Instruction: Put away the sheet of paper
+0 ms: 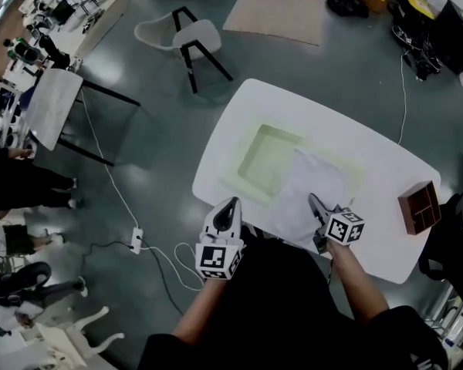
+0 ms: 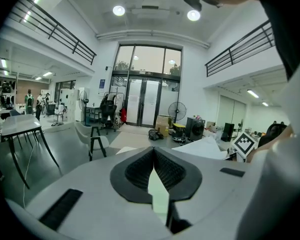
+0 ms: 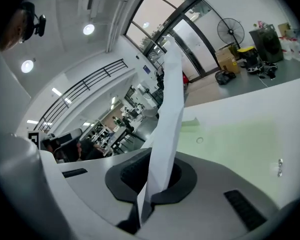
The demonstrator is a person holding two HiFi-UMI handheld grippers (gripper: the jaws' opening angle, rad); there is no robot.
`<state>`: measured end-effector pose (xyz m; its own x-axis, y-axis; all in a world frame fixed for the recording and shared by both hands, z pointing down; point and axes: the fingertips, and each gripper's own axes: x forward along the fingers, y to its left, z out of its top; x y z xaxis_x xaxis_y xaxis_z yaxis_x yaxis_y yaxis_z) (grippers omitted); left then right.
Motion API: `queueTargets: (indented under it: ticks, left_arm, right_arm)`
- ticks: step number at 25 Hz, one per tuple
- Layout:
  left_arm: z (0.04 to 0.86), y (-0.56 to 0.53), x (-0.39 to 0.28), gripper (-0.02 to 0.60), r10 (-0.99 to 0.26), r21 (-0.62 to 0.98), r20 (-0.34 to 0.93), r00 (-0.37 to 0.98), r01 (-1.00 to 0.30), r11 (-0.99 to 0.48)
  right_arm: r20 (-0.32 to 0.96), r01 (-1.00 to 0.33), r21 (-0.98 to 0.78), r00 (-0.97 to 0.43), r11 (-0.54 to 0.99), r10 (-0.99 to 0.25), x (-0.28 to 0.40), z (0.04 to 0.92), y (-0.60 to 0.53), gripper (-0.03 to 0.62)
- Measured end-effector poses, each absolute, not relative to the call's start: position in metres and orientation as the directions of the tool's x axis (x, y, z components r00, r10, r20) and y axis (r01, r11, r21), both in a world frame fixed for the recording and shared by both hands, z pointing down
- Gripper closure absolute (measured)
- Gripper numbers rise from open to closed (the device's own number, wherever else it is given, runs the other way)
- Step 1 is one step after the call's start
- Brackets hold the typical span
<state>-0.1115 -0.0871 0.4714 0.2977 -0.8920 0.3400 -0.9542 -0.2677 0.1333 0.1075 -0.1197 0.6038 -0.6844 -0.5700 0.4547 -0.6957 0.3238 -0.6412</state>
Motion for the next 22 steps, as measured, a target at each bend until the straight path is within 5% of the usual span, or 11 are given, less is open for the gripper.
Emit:
queueTargets:
  ticks: [22]
  left_arm:
    - [0.533,-0.188,-0.089,0.578,-0.739,0.241,0.403,0.540,-0.842,-0.483]
  right_arm:
    - [0.683,-0.850,-0.458,-0.523,0.258,-0.510,0.137,0.683,-0.169,0.595]
